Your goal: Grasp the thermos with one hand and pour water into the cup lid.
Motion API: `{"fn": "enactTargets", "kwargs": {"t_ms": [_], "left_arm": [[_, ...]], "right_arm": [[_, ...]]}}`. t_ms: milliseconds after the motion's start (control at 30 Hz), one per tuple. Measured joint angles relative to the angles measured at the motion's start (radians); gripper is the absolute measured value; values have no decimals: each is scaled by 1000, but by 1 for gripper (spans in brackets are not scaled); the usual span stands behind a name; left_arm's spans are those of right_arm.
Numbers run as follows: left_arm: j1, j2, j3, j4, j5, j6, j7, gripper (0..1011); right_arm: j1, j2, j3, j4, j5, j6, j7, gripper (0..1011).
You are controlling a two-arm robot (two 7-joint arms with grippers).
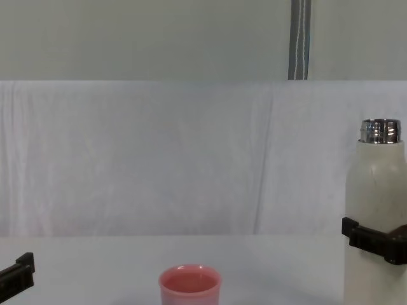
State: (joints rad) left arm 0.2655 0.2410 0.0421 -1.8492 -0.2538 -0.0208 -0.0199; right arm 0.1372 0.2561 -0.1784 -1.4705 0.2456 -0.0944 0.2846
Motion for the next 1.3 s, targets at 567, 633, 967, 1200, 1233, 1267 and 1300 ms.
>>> {"fn": "enactTargets", "kwargs": {"t_ms": [567, 633, 967, 1200, 1233, 1267, 1300], "left_arm": [[0, 0, 0, 0, 0, 0, 0, 1001], [0, 0, 0, 0, 0, 0, 0, 1001], [0, 0, 0, 0, 0, 0, 0, 1001], [0, 0, 0, 0, 0, 0, 0, 1001], [0, 0, 0, 0, 0, 0, 0, 1001], [0, 0, 0, 0, 0, 0, 0, 1001], [0, 0, 0, 0, 0, 0, 0, 1001]], "right_arm": [[2, -14, -4, 31, 14, -22, 1, 951], [3, -16, -6, 36, 14, -24, 1, 951], [13, -25, -9, 61, 10, -36, 2, 951], [18, -29, -9, 73, 9, -39, 2, 951], [19, -30, -9, 75, 9, -39, 1, 951], [20, -31, -10, 77, 9, -39, 1, 951], [20, -31, -10, 77, 9, -39, 1, 951]]}}
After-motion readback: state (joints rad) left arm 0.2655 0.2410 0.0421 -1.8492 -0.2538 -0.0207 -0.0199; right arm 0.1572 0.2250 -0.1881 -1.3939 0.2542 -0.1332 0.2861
